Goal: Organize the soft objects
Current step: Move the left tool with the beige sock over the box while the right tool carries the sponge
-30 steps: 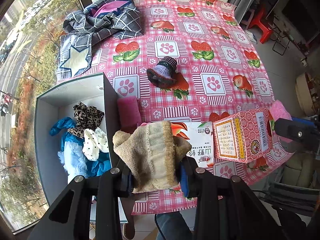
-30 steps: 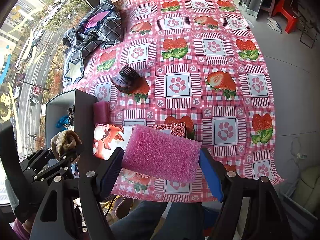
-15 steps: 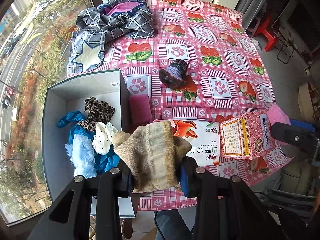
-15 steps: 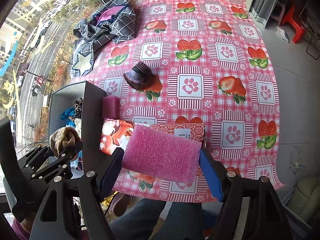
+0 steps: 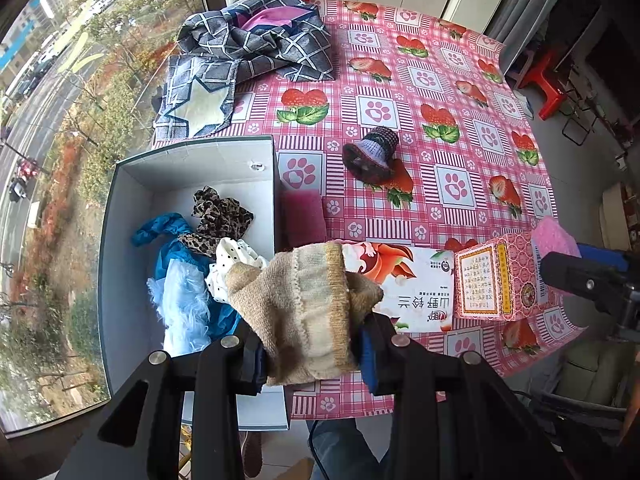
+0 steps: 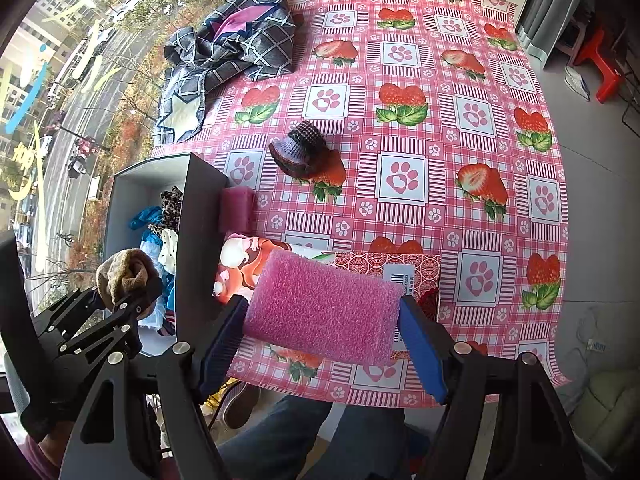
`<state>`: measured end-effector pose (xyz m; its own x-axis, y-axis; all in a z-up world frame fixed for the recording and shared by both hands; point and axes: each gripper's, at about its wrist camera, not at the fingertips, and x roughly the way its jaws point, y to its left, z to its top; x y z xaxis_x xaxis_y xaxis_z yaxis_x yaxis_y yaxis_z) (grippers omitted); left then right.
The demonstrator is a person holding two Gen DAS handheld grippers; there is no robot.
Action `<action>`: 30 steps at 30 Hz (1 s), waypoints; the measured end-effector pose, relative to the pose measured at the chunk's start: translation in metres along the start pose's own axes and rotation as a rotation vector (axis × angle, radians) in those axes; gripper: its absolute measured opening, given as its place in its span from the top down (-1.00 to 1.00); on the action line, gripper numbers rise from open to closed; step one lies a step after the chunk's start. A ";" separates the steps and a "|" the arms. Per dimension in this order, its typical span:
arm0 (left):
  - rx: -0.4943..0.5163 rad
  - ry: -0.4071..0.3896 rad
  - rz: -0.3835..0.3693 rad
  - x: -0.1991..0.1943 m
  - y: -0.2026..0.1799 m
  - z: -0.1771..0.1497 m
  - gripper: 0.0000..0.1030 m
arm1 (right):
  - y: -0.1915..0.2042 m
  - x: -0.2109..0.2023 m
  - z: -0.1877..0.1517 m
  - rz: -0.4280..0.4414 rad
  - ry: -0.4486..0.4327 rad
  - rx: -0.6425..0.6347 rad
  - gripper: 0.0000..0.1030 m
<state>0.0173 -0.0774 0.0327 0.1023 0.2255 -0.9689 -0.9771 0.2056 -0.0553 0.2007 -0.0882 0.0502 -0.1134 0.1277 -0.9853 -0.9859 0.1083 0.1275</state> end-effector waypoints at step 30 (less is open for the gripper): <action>-0.129 -0.027 0.029 -0.012 0.056 -0.019 0.25 | 0.056 0.011 0.004 0.010 0.021 -0.116 -0.48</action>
<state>-0.0419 -0.0865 0.0370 0.0772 0.2557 -0.9637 -0.9954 0.0752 -0.0598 0.1449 -0.0768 0.0467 -0.1245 0.1075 -0.9864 -0.9922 -0.0075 0.1244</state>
